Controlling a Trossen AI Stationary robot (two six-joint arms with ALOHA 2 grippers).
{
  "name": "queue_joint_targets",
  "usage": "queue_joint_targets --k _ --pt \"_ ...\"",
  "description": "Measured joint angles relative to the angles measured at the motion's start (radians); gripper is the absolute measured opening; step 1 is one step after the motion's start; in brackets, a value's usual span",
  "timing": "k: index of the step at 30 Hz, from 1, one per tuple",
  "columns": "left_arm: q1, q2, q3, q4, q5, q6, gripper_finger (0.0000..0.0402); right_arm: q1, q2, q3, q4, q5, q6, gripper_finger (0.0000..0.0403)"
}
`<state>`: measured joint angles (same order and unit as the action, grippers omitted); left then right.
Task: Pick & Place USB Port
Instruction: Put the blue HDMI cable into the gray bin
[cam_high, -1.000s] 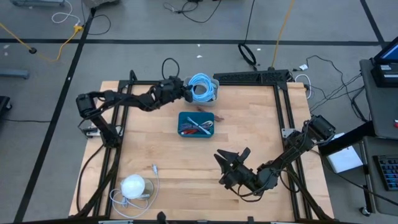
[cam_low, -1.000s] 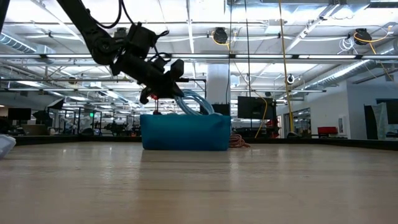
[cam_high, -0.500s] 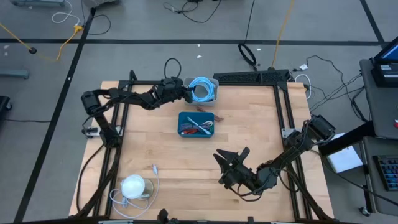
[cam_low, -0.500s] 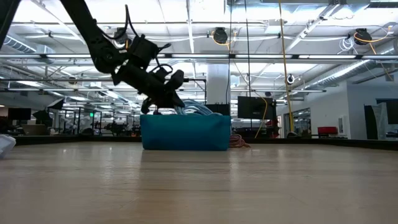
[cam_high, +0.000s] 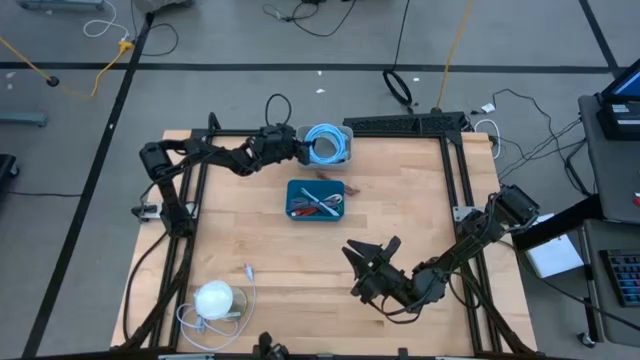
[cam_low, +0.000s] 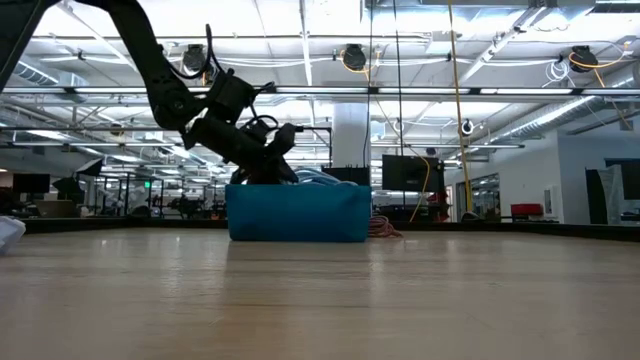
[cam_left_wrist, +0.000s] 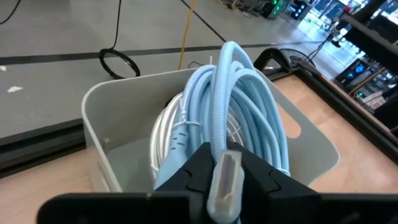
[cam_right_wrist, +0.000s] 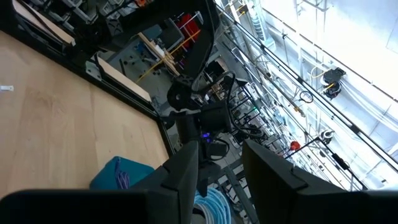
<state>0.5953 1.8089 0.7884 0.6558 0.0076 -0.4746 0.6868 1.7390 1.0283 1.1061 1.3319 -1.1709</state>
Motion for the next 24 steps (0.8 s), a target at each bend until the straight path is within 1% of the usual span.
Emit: queue_joint_targets --k 5,10,13,17,21,24 --pt "-0.012 -0.002 -0.001 -0.001 -0.003 0.031 0.0068 0.000 0.000 0.000 0.000 0.001 0.000 0.0118" --pt "-0.035 -0.002 -0.001 -0.001 -0.057 0.062 0.0102 0.000 0.000 0.000 0.000 0.001 0.007 0.0118" --pt "-0.041 -0.002 -0.002 -0.003 -0.064 0.073 0.0139 0.000 0.000 0.000 0.000 0.001 0.008 0.0118" --pt "-0.041 -0.026 -0.003 -0.011 -0.073 0.079 0.0202 0.000 0.000 0.000 0.000 0.001 0.008 0.0118" --pt "-0.041 -0.092 -0.003 -0.027 -0.081 0.091 0.0258 0.000 0.000 0.000 0.000 0.002 0.010 0.0118" --pt "-0.042 -0.159 -0.003 -0.078 -0.087 0.108 0.0285 -0.003 0.000 0.000 0.000 0.002 0.034 0.0118"
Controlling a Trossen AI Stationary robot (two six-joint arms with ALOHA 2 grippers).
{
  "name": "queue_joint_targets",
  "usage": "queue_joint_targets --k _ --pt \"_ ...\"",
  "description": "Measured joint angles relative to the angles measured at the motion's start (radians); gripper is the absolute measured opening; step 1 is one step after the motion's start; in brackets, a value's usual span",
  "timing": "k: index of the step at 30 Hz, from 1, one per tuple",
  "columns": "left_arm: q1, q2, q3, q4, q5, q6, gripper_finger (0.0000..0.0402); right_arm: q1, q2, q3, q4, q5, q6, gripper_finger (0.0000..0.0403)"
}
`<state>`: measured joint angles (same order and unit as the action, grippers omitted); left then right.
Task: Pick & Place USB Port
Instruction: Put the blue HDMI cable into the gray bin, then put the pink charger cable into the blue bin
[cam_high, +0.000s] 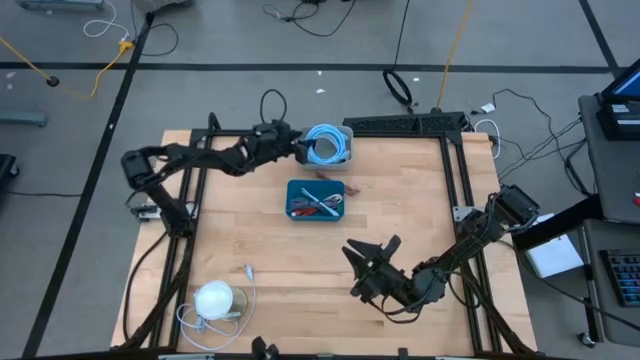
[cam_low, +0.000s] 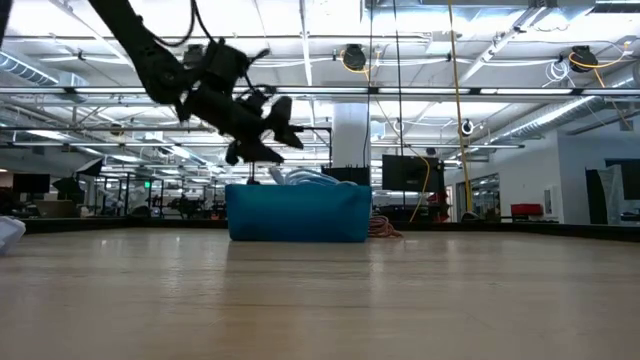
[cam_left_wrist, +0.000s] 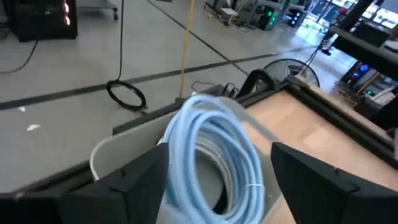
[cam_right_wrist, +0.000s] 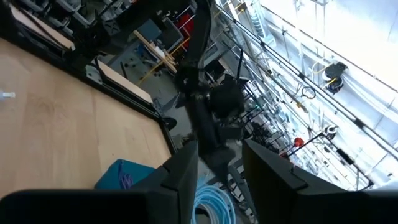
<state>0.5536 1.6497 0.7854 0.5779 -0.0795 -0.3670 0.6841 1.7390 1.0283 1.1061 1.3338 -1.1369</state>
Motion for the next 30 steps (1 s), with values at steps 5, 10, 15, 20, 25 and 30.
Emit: queue_joint_targets --k 5,10,15,20,25,30 --pt "-0.033 -0.159 0.000 -0.123 -0.003 0.050 0.0294 -0.035 0.000 -0.032 0.013 0.008 0.108 0.0118" --pt "-0.135 -0.357 0.001 -0.288 -0.008 0.152 0.0272 -0.163 -0.009 -0.125 0.150 0.164 0.222 0.0118" --pt "-0.317 -0.546 0.001 -0.510 -0.037 0.250 0.0243 -0.327 -0.063 -0.251 0.250 0.204 0.322 0.0118" --pt "-0.555 -0.620 0.001 -0.665 -0.175 0.300 0.0226 -0.556 -0.158 -0.312 0.286 0.019 0.413 0.0118" --pt "-0.761 -0.569 -0.009 -0.708 -0.341 0.288 0.0221 -0.749 -0.272 -0.262 -0.008 -0.211 0.577 0.0118" --pt "-0.874 -0.497 -0.063 -0.691 -0.497 0.238 0.0230 -0.842 -0.315 -0.008 -0.914 -0.759 0.904 0.0118"
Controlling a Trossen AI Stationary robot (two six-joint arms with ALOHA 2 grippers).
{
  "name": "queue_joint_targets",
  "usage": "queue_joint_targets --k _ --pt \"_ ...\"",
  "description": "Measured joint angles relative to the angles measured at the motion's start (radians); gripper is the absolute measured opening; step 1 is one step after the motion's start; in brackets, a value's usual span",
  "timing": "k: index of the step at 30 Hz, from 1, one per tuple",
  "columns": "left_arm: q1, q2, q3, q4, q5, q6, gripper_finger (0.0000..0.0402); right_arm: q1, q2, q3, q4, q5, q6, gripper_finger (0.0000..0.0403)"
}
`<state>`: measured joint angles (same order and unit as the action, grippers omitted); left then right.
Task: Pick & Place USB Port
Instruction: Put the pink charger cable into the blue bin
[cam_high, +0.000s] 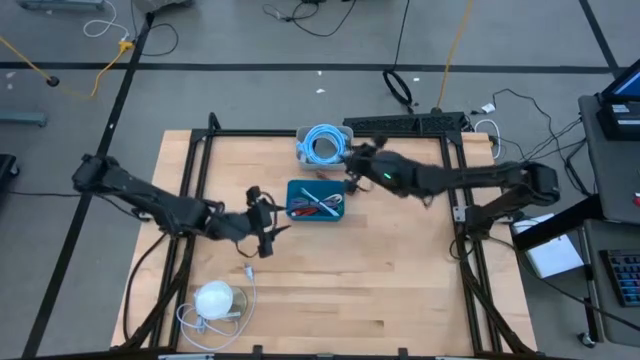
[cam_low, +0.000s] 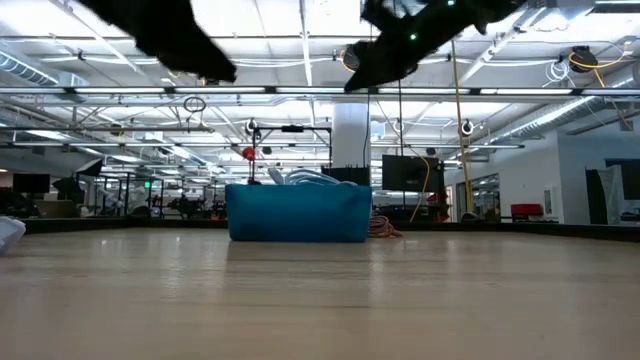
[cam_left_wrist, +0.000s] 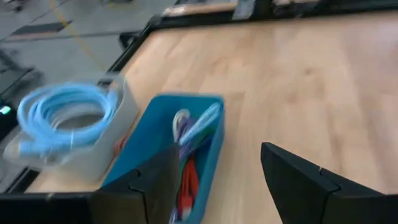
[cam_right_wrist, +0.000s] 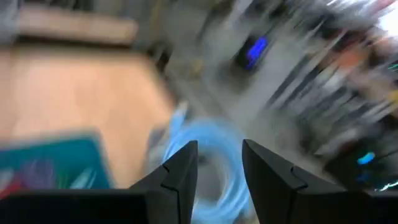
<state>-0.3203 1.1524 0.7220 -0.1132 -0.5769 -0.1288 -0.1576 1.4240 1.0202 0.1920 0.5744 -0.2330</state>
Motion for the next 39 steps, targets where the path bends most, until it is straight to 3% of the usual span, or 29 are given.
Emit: queue_joint_targets --k 2,5,11,18,25,39 --pt "-0.022 0.017 -0.025 -0.007 -0.052 -0.042 0.0234 -0.020 0.050 0.092 -0.248 -0.071 0.028 0.0118" --pt "-0.044 0.028 -0.063 0.013 -0.081 -0.102 0.0236 -0.024 0.114 0.126 -0.501 -0.082 -0.004 0.0118" --pt "-0.100 0.028 -0.147 0.095 -0.150 -0.166 0.0222 0.011 0.199 0.054 -0.701 -0.107 0.022 0.0118" --pt "-0.106 0.027 -0.164 0.111 -0.169 -0.170 0.0204 0.063 0.192 -0.065 -0.549 -0.196 0.081 0.0118" --pt "-0.105 0.027 -0.164 0.102 -0.184 -0.154 0.0198 0.077 0.190 -0.084 -0.412 -0.191 0.090 0.0118" --pt "-0.095 0.027 -0.164 0.104 -0.184 -0.142 0.0198 -0.015 0.235 -0.084 -0.275 -0.240 0.089 0.0118"
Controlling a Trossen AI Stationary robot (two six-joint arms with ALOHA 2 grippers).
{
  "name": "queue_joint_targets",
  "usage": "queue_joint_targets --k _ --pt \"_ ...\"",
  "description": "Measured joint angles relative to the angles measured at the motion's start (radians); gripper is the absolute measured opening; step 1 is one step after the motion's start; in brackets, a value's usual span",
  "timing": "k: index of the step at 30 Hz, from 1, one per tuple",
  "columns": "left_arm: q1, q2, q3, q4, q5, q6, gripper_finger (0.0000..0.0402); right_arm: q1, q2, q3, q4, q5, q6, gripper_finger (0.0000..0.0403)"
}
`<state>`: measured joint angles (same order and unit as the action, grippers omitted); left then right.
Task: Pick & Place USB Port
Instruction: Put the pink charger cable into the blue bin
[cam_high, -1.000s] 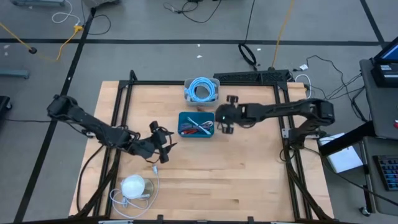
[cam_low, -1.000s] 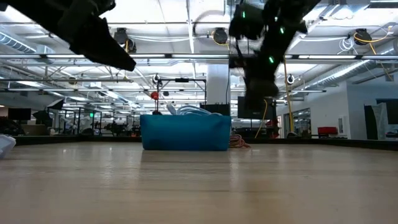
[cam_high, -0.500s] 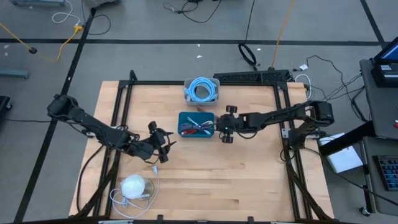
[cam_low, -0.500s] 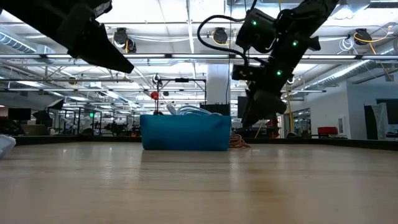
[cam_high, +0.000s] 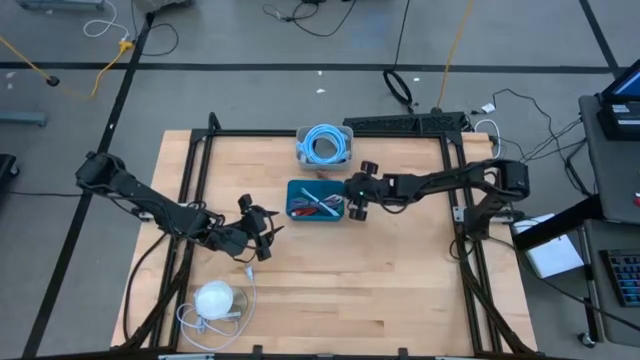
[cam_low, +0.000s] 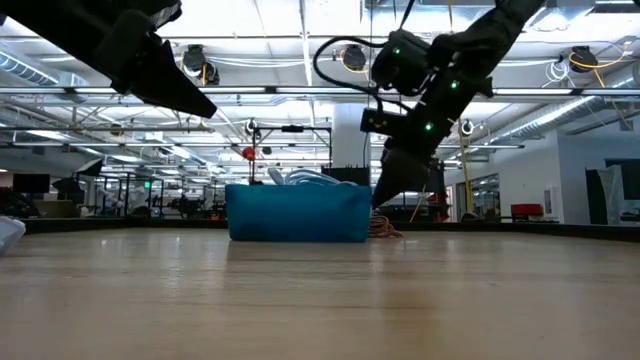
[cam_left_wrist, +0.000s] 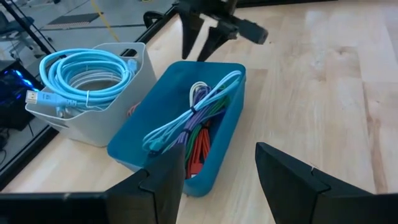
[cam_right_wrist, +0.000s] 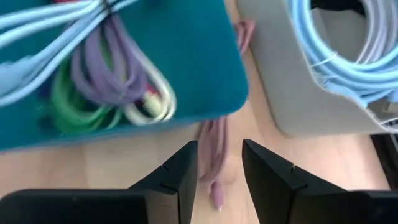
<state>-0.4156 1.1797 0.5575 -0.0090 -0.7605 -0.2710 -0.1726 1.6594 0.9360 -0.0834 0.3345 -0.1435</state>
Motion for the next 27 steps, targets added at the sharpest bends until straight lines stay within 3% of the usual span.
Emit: queue_joint_targets --k 13,17,21,27 --pt "0.000 0.000 0.000 -0.013 0.000 -0.019 0.0198 -0.050 0.138 0.004 0.029 -0.054 0.013 0.0118" --pt "0.000 0.000 0.000 -0.016 0.000 -0.021 0.0198 -0.050 0.152 0.004 0.036 -0.040 0.042 0.0087" --pt "0.000 0.000 0.000 -0.017 0.000 -0.028 0.0198 -0.037 0.136 0.002 -0.004 0.063 0.050 0.0017" --pt "0.000 0.000 0.000 -0.019 0.000 -0.040 0.0198 0.007 0.023 0.000 -0.102 0.365 0.083 0.0012"
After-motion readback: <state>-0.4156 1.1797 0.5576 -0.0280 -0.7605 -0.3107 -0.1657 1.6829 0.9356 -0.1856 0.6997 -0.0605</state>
